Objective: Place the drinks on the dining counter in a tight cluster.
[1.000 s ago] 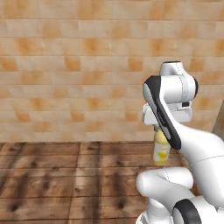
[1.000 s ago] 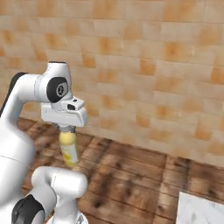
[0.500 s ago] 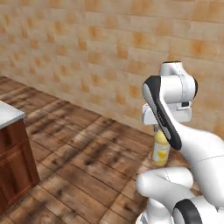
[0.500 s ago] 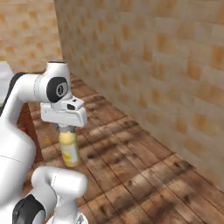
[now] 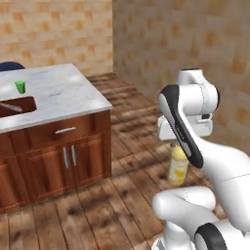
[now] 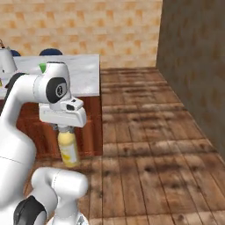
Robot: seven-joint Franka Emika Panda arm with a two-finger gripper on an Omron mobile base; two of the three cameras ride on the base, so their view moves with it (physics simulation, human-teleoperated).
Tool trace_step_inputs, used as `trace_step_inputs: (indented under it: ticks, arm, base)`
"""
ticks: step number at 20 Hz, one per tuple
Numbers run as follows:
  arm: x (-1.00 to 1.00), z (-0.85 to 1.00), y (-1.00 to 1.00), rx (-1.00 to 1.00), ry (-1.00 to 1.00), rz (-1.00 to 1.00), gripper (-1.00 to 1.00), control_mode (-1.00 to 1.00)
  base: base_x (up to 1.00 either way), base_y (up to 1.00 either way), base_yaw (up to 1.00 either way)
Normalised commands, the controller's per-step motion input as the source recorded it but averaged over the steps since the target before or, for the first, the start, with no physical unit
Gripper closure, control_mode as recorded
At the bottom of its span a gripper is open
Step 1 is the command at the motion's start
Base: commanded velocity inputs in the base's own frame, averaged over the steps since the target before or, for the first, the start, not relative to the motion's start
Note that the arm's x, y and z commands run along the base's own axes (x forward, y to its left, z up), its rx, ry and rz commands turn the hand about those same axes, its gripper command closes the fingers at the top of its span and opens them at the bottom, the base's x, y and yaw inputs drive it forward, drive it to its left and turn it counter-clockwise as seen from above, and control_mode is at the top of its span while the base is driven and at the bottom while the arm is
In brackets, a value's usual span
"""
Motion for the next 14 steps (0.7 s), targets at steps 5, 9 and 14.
trace_step_inputs:
  ticks: [5,9,14]
  arm:
    - [0.0,0.0,0.0,0.0,0.0,0.0,1.0,1.0]
    - [0.0,0.0,0.0,0.0,0.0,0.0,1.0,1.0]
    - [0.0,0.0,0.0,0.0,0.0,0.0,1.0,1.0]
  base:
    - [0.75,0.0,0.38]
    - [0.84,0.0,0.25]
    - [0.89,0.0,0.19]
